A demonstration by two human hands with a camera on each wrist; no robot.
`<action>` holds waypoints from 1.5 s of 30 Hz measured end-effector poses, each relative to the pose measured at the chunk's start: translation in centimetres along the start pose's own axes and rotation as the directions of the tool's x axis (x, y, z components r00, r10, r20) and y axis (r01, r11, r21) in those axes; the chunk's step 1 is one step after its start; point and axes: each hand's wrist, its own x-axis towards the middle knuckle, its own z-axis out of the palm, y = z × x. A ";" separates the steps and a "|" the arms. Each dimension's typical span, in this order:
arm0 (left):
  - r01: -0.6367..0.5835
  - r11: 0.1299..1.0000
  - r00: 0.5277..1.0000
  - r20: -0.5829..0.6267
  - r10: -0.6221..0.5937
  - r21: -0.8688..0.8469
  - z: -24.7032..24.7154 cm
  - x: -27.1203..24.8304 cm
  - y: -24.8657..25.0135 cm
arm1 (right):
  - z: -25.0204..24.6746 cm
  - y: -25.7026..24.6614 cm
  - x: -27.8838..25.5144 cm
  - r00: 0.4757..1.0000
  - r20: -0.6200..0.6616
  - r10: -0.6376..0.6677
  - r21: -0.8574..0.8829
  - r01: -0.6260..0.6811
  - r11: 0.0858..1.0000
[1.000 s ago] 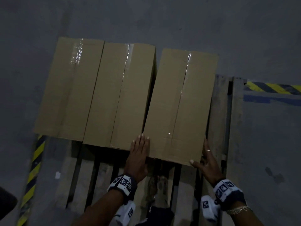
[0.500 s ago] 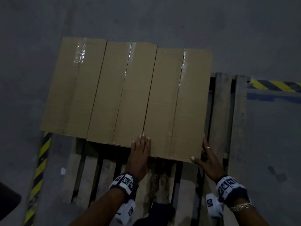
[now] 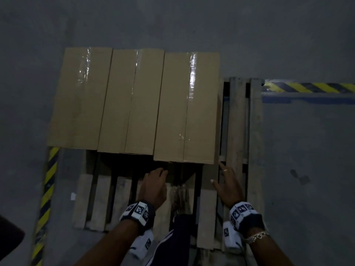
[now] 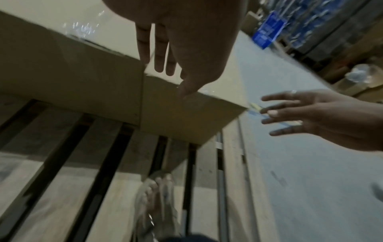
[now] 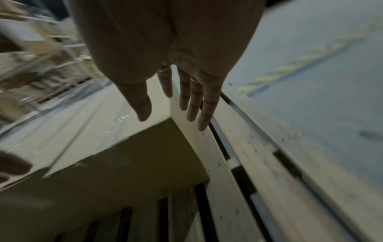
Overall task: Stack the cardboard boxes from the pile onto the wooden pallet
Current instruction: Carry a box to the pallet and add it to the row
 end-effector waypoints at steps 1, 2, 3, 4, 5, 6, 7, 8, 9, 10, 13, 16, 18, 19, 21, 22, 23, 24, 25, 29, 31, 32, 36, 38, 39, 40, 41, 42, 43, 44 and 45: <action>-0.013 1.000 1.000 -0.012 0.013 -0.019 -0.3 -1.2 0.7 | -0.6 -0.1 -0.9 1.000 0.002 -0.027 -0.016 0.027 1.000; -0.021 0.999 1.000 -0.020 0.020 -0.034 -0.7 -2.5 1.3 | -1.3 -0.4 -1.8 0.999 -0.001 -0.050 -0.026 0.050 0.998; -0.027 0.999 0.999 -0.023 0.026 -0.047 -1.2 -3.9 2.0 | -2.0 -0.6 -2.9 0.998 -0.006 -0.067 -0.031 0.067 0.997; -0.039 0.997 0.999 -0.028 0.037 -0.063 -1.7 -5.2 2.5 | -2.8 -0.9 -4.1 0.997 -0.011 -0.077 -0.032 0.076 0.997; -0.057 0.995 0.998 -0.040 0.053 -0.082 -2.3 -6.6 3.0 | -3.5 -1.2 -5.3 0.997 -0.011 -0.077 -0.029 0.077 0.997; -0.076 0.992 0.996 -0.054 0.071 -0.102 -2.9 -8.0 3.4 | -4.3 -1.5 -6.6 0.997 -0.007 -0.077 -0.020 0.077 0.997; -0.094 0.989 0.994 -0.064 0.087 -0.115 -3.5 -9.4 3.8 | -5.0 -1.7 -8.1 0.997 -0.004 -0.078 -0.011 0.078 0.997; -0.108 0.987 0.993 -0.066 0.100 -0.121 -4.2 -10.8 4.3 | -5.8 -2.0 -9.6 0.997 -0.004 -0.082 -0.004 0.082 0.997; -0.116 0.985 0.992 -0.066 0.109 -0.124 -5.0 -12.2 4.8 | -6.6 -2.2 -11.2 0.996 -0.006 -0.083 -0.003 0.083 0.997; -0.122 0.984 0.991 -0.070 0.114 -0.127 -5.8 -13.7 5.4 | -7.4 -2.6 -12.9 0.996 -0.014 -0.087 -0.001 0.087 0.996; -0.163 0.980 0.983 -0.100 0.152 -0.110 -8.3 -17.7 7.8 | -10.2 -4.2 -18.3 0.994 -0.069 -0.082 0.001 0.082 0.997; -0.252 0.964 0.964 -0.114 0.242 -0.080 -10.6 -21.4 11.2 | -13.3 -5.7 -24.2 0.990 -0.127 -0.059 0.027 0.063 0.998; -0.338 0.940 0.938 -0.108 0.331 -0.056 -11.9 -23.5 13.9 | -15.2 -6.1 -28.2 0.984 -0.173 -0.050 0.037 0.057 0.998; -0.382 0.923 0.921 -0.097 0.377 -0.040 -12.4 -24.6 15.3 | -16.1 -6.2 -30.2 0.981 -0.189 -0.035 0.030 0.042 0.999; -0.457 0.890 0.885 -0.099 0.454 -0.003 -13.4 -27.0 18.1 | -17.8 -6.3 -34.1 0.973 -0.232 0.005 0.017 -0.001 1.000; -0.486 0.874 0.870 -0.095 0.484 0.008 -13.9 -28.2 19.6 | -18.7 -6.3 -36.1 0.964 -0.265 0.027 0.026 -0.021 0.999; -0.520 0.854 0.850 -0.097 0.518 0.008 -14.3 -29.4 21.0 | -19.4 -6.4 -38.0 0.957 -0.286 0.041 0.031 -0.033 0.999; -0.567 0.824 0.820 -0.094 0.565 0.006 -14.6 -30.3 22.2 | -20.1 -6.4 -39.8 0.952 -0.303 0.045 0.030 -0.038 0.999; -0.618 0.786 0.782 -0.094 0.616 0.011 -14.9 -31.0 23.5 | -20.8 -6.3 -41.6 0.945 -0.324 0.041 0.027 -0.035 0.999; -0.731 0.681 0.680 -0.025 0.732 0.049 -15.5 -33.3 28.7 | -22.6 -5.3 -48.3 0.886 -0.449 0.118 0.033 -0.116 0.993; -0.781 0.623 0.624 0.009 0.782 0.050 -15.5 -34.0 31.0 | -22.8 -4.8 -52.0 0.837 -0.508 0.204 0.084 -0.188 0.979; -0.809 0.586 0.588 0.020 0.809 0.045 -15.3 -34.2 32.2 | -22.8 -4.5 -53.8 0.805 -0.540 0.244 0.103 -0.225 0.969; -0.871 0.490 0.490 0.002 0.871 -0.028 -13.7 -35.3 35.8 | -21.5 -3.8 -60.9 0.695 -0.578 0.428 0.208 -0.382 0.900; -0.870 0.488 0.489 -0.006 0.872 -0.070 -12.7 -36.6 36.7 | -20.1 -3.6 -64.2 0.614 -0.594 0.520 0.284 -0.444 0.850; -0.874 0.477 0.480 -0.013 0.877 -0.090 -12.1 -37.4 37.2 | -19.5 -3.6 -65.7 0.562 -0.607 0.561 0.334 -0.461 0.822; -0.883 0.457 0.462 -0.024 0.887 -0.111 -11.4 -38.2 37.6 | -18.9 -3.6 -67.2 0.510 -0.619 0.597 0.380 -0.470 0.797; -0.888 0.441 0.448 -0.030 0.894 -0.133 -10.7 -38.9 38.0 | -18.4 -3.7 -68.7 0.466 -0.623 0.628 0.415 -0.483 0.771; -0.887 0.435 0.443 -0.016 0.896 -0.154 -9.9 -39.7 38.5 | -17.9 -3.7 -70.1 0.431 -0.628 0.648 0.433 -0.498 0.751; -0.887 0.431 0.435 0.008 0.900 -0.165 -9.2 -40.6 39.0 | -17.5 -3.6 -71.5 0.408 -0.628 0.663 0.443 -0.513 0.736; -0.889 0.423 0.422 0.041 0.905 -0.174 -8.4 -41.5 39.7 | -17.3 -3.5 -72.9 0.393 -0.625 0.674 0.451 -0.523 0.723; -0.893 0.410 0.405 0.070 0.912 -0.184 -7.8 -42.5 40.4 | -17.1 -3.4 -74.4 0.377 -0.618 0.690 0.470 -0.526 0.709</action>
